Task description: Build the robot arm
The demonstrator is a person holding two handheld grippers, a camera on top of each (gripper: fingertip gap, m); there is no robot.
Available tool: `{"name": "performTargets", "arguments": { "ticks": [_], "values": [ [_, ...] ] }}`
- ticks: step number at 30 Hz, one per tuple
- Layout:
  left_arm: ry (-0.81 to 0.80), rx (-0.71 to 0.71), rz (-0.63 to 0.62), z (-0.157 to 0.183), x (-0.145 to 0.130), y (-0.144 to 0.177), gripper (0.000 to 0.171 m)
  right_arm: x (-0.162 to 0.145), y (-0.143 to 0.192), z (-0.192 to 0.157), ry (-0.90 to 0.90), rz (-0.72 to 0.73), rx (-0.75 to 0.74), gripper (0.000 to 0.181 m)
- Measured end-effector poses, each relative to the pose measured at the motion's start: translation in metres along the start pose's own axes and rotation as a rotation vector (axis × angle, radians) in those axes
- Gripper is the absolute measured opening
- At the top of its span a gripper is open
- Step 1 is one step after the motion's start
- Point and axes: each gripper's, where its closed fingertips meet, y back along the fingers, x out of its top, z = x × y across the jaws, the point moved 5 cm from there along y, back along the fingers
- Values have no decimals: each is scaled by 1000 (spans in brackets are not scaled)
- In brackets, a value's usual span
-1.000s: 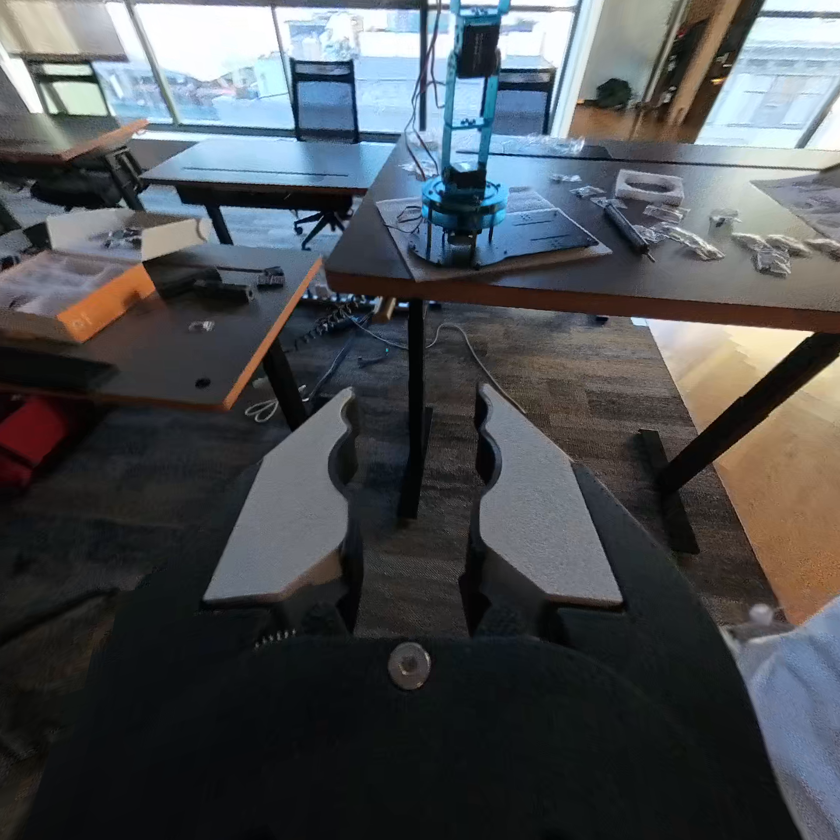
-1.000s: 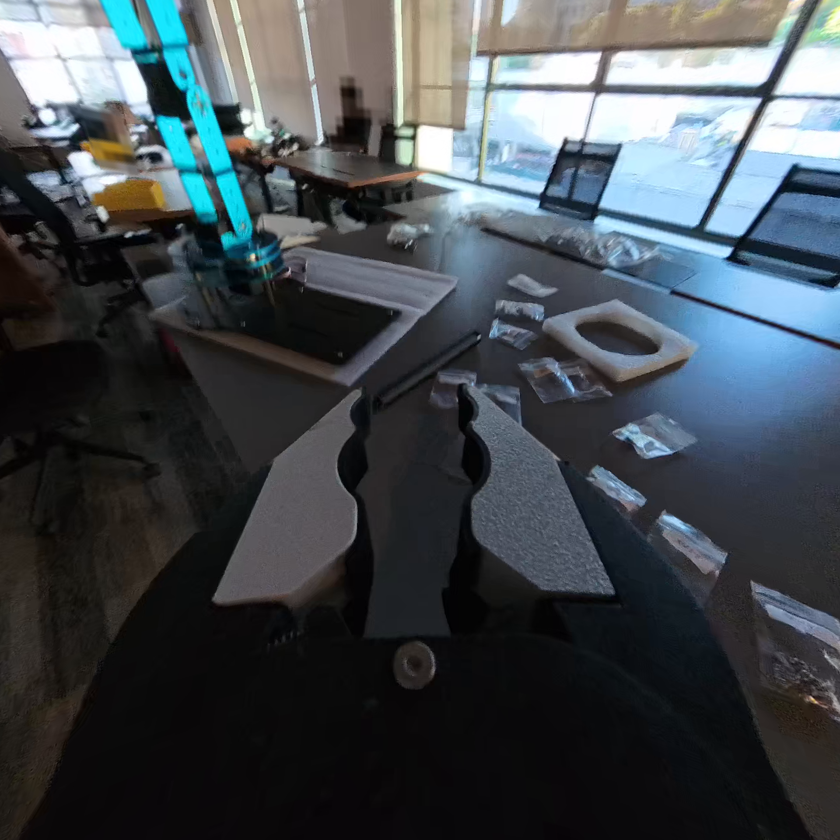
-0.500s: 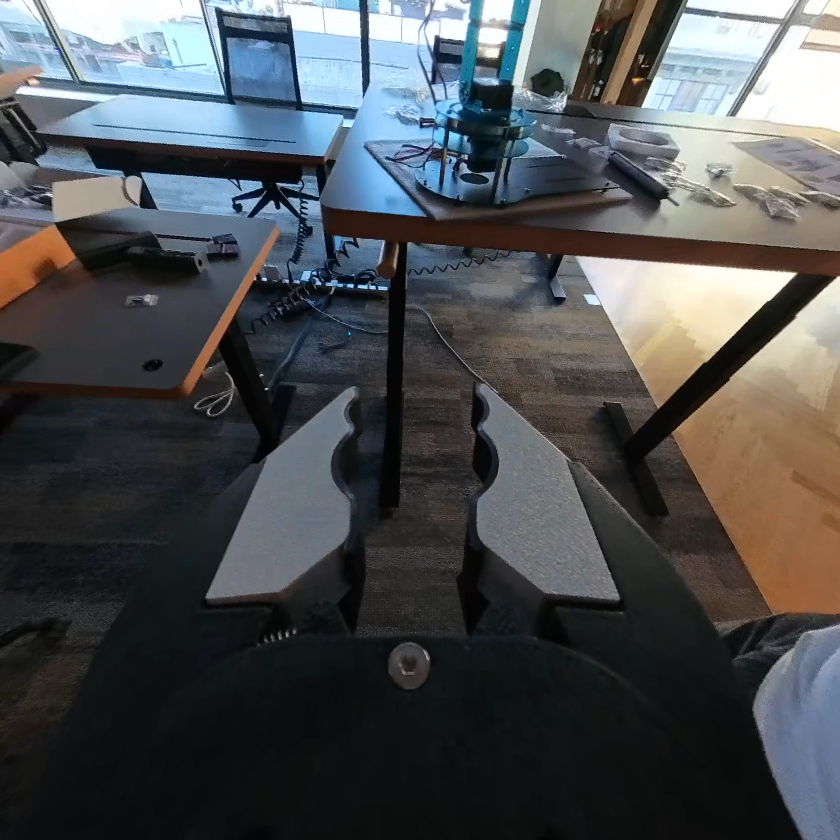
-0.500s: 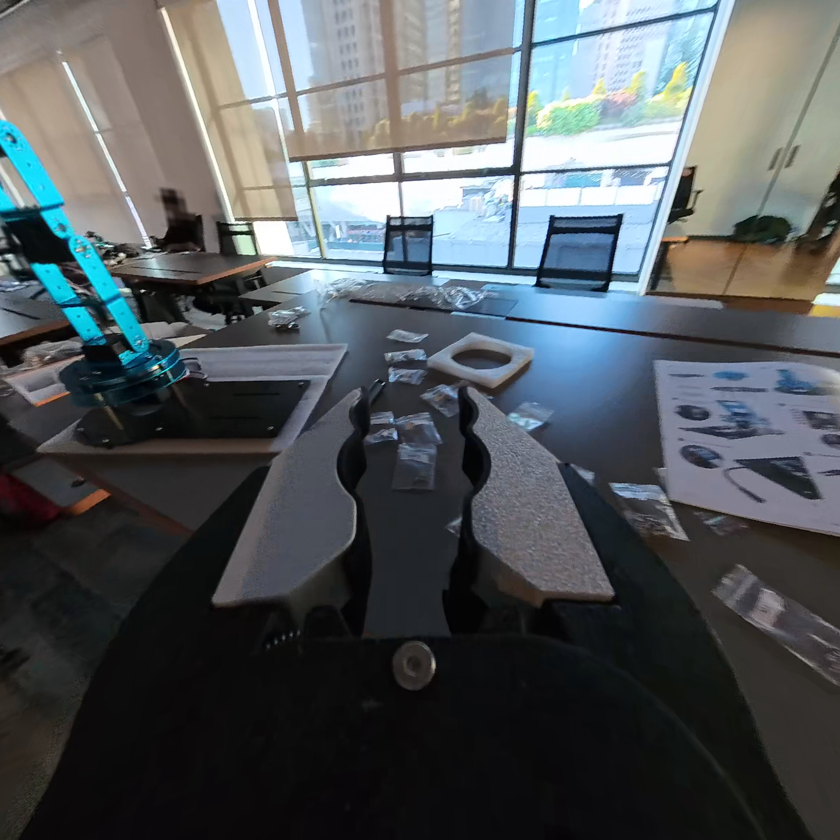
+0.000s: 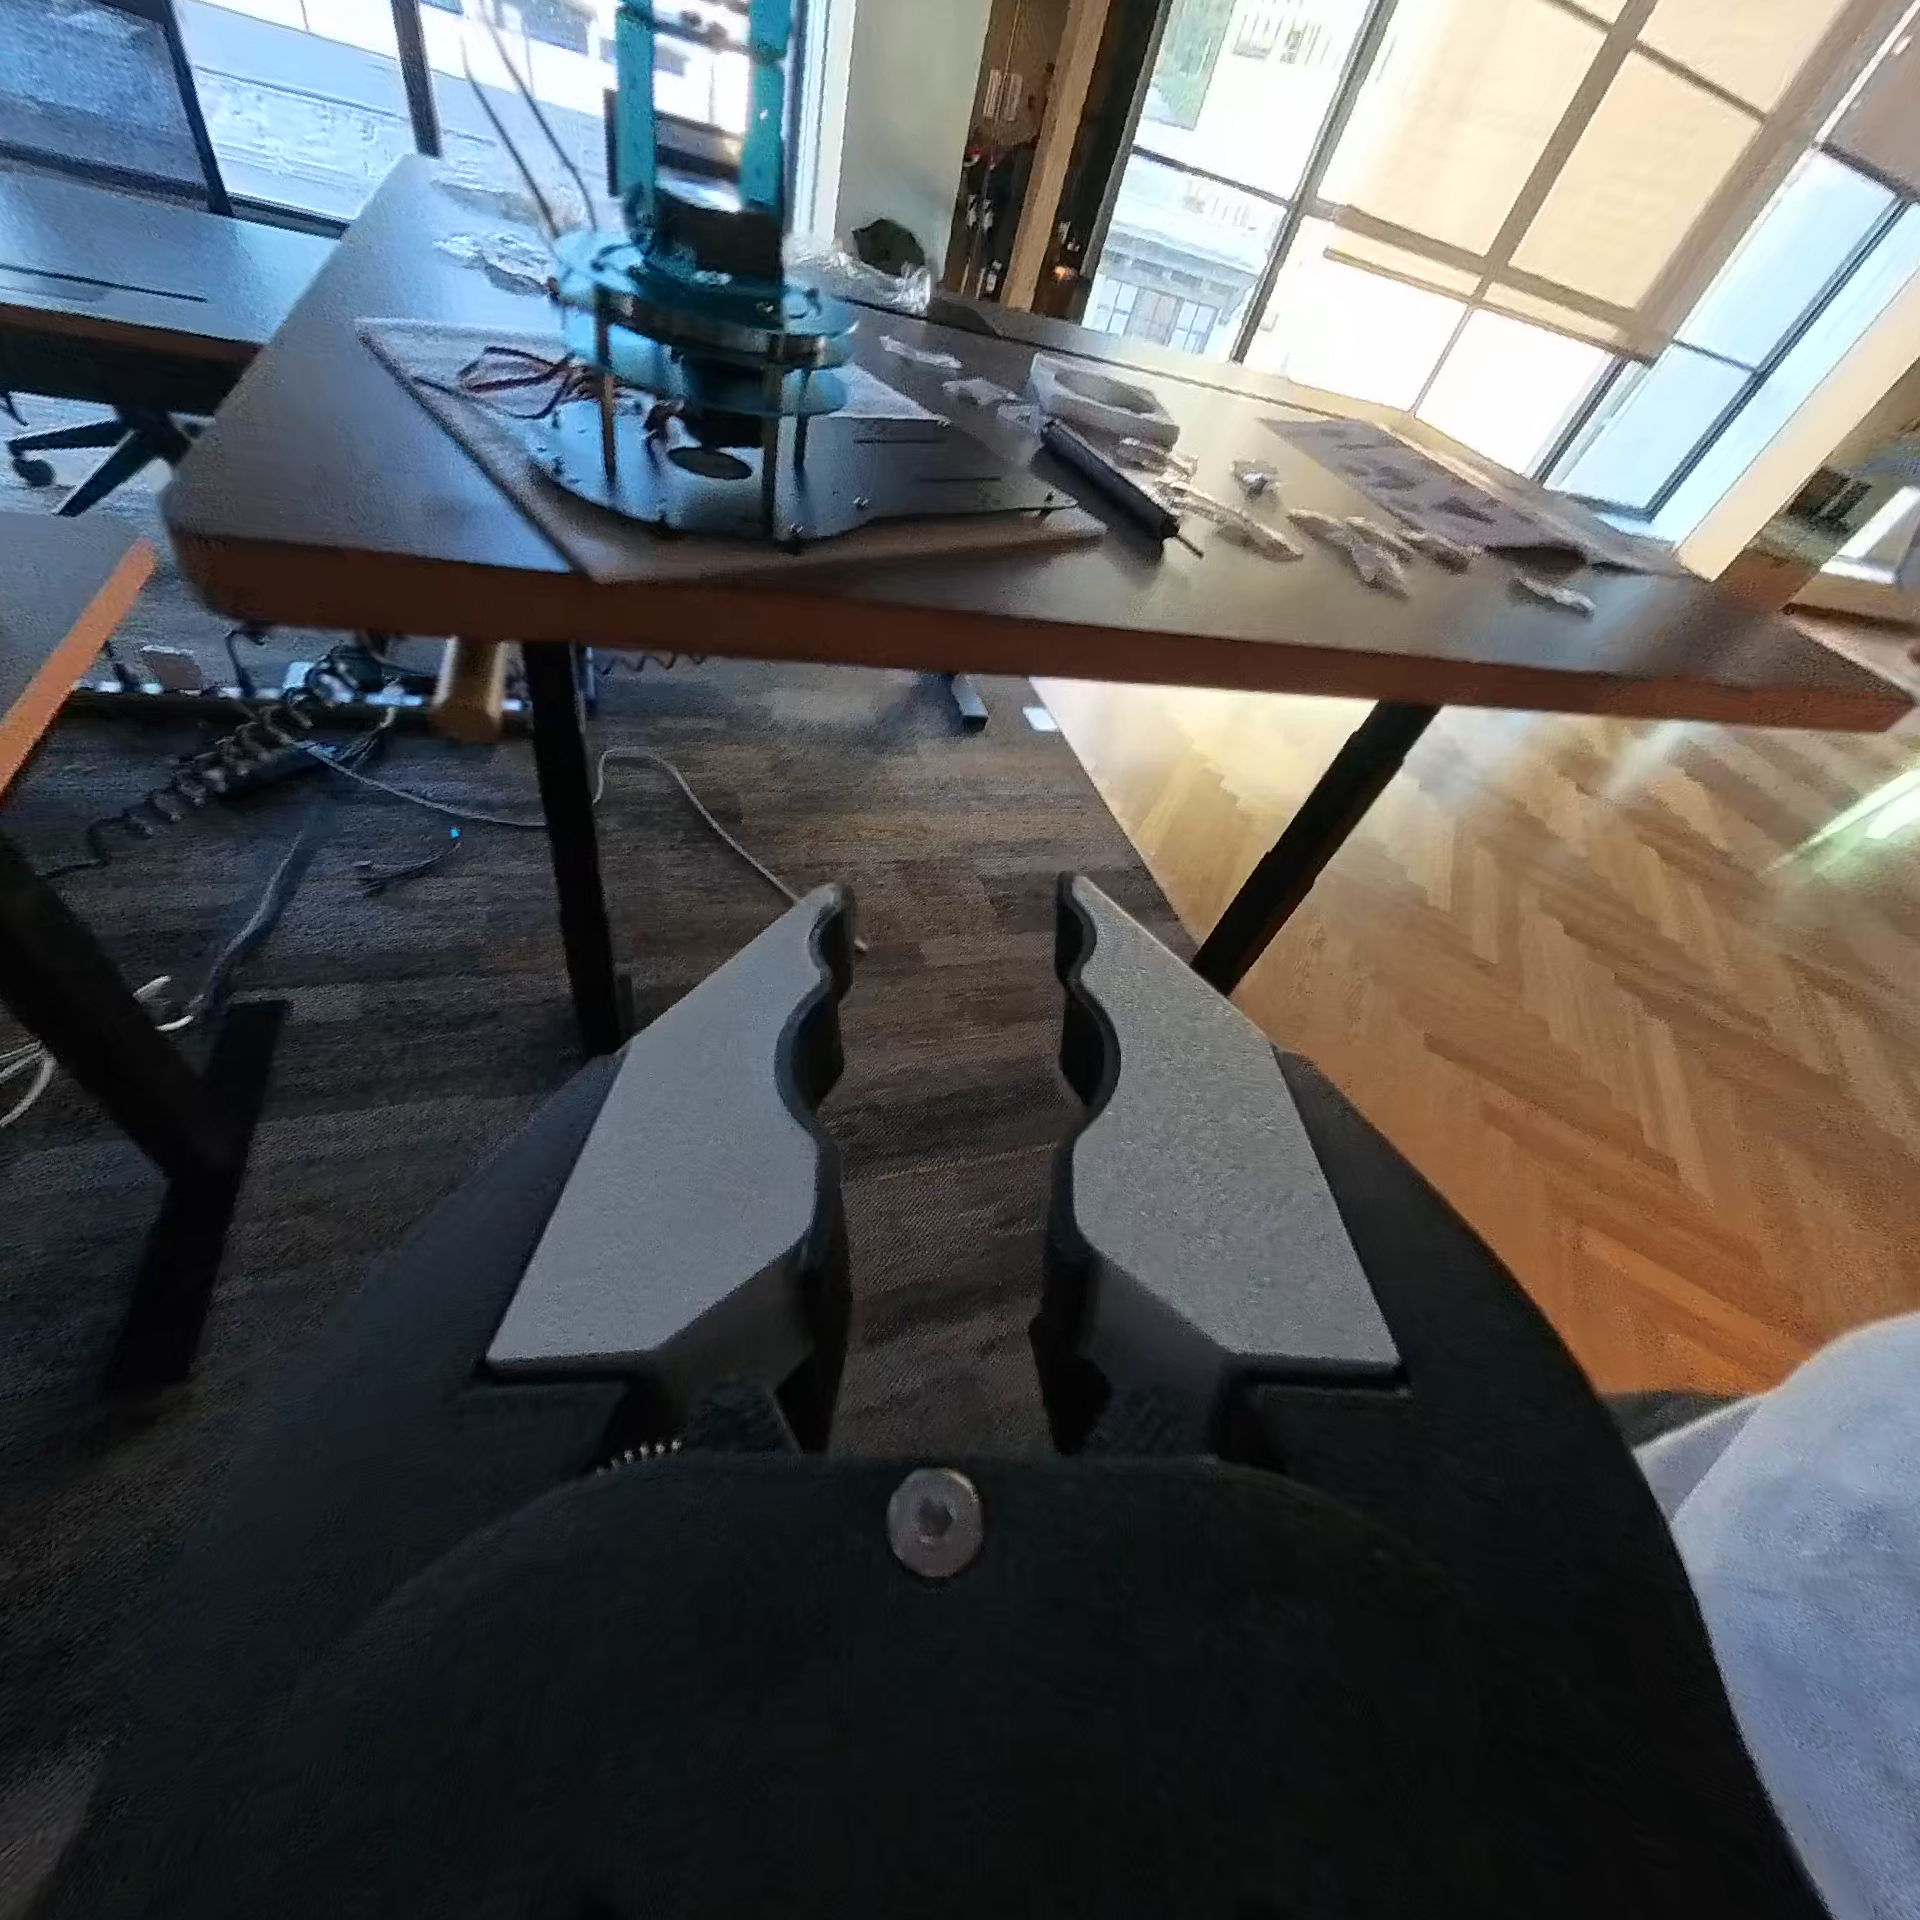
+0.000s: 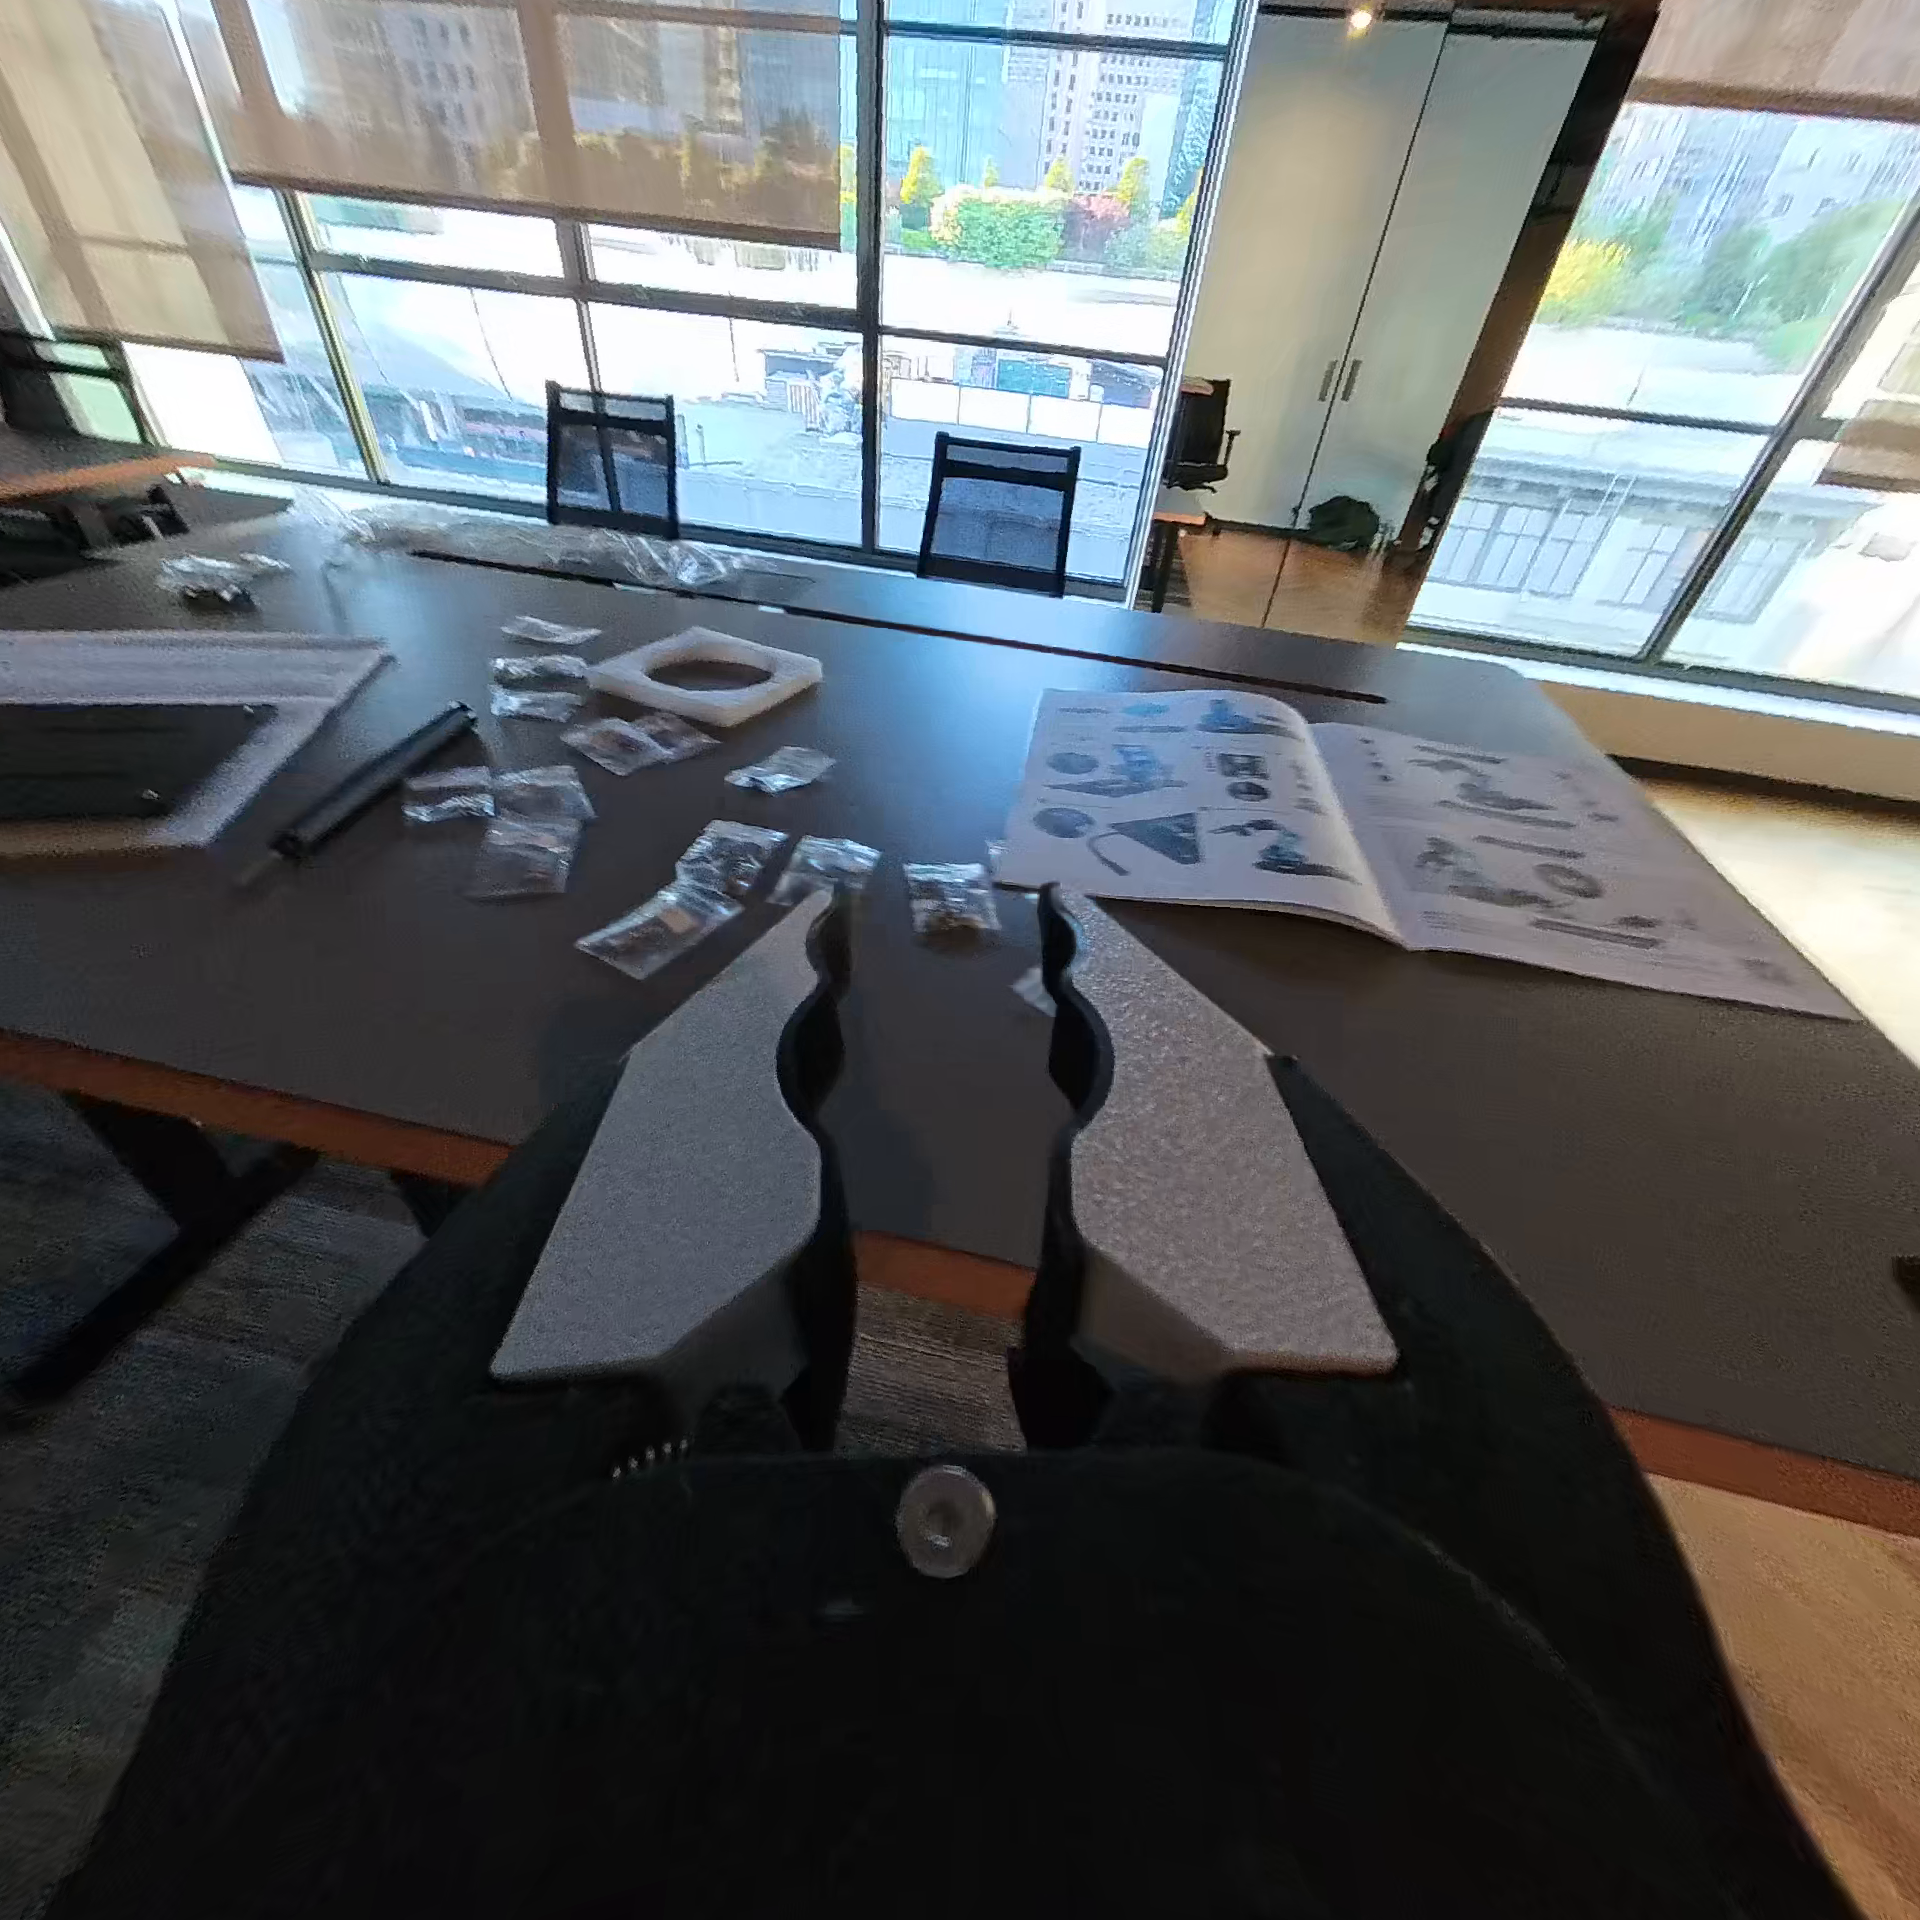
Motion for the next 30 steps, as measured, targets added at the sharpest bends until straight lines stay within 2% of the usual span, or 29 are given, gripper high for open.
{"name": "performTargets", "arguments": {
  "ticks": [4, 8, 13, 17, 23, 27, 30],
  "values": [
    [26, -29, 26, 20, 16, -39, 37, -6, 9, 37, 59, -22, 8, 31],
    [25, 7, 28, 39, 28, -68, 38, -17, 5, 80, 64, -12, 36, 30],
    [40, 191, 54, 62, 33, -90, 38, -22, -32, 141, 91, 22, 103, 31],
    [54, 293, 54, 63, 36, -117, 32, -24, -64, 168, 129, 70, 134, 29],
    [55, 321, 19, 41, 65, -159, 20, -39, -102, 167, 165, 27, 191, 28],
    [-16, 297, 20, 31, 86, -181, 18, -49, -96, 152, 120, -5, 234, 24],
    [-20, 293, 2, 39, 94, -198, 18, -65, -93, 150, 101, -73, 280, 21]
  ]
}}
